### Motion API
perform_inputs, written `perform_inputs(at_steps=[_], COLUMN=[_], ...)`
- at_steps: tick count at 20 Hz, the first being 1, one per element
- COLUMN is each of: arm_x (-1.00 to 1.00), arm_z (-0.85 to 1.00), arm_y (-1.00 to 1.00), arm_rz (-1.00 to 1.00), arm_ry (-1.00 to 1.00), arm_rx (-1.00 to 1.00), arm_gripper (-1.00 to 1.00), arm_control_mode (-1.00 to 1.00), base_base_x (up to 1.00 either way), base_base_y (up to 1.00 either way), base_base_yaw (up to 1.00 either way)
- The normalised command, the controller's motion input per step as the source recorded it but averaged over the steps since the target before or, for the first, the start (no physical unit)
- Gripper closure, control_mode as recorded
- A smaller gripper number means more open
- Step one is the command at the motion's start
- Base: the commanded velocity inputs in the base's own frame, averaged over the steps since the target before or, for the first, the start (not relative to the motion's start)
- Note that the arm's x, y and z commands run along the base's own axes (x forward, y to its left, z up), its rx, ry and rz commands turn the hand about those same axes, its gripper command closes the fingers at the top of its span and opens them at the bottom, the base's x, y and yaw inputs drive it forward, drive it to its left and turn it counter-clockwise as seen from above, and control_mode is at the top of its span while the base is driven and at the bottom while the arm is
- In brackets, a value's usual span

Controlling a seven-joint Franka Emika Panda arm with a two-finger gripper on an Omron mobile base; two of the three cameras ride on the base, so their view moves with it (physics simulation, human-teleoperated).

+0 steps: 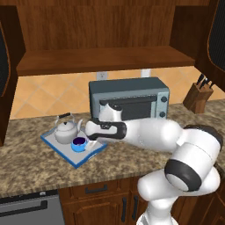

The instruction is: Pick the kettle from the counter and place it on the tray. Then pick the mug from the cabinet and place it on the tray. Then close the cabinet doors.

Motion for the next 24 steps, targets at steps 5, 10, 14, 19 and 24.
perform_inputs(at_steps=[5,10,14,19,24], arm_x=[-0.47,-0.52,-0.52,-0.49,-0.49], arm_z=[0.74,0.77,0.72,0.54,0.51], arm_y=[-0.07,-0.06,-0.13,-0.19,-0.18], arm_rz=[-0.13,-0.17,-0.12,-0.10,-0.08], arm_ry=[-0.08,-0.18,-0.20,-0.11,-0.01], arm_rx=[0.05,0.07,0.07,0.05,0.00], arm_gripper=[-1.00,-1.00,-1.00,-1.00,-1.00], arm_control_mode=[-1.00,-1.00,-1.00,-1.00,-1.00], base_base_x=[0.00,0.00,0.00,0.00,0.00], base_base_y=[0.00,0.00,0.00,0.00,0.00], base_base_yaw=[0.00,0.00,0.00,0.00,0.00])
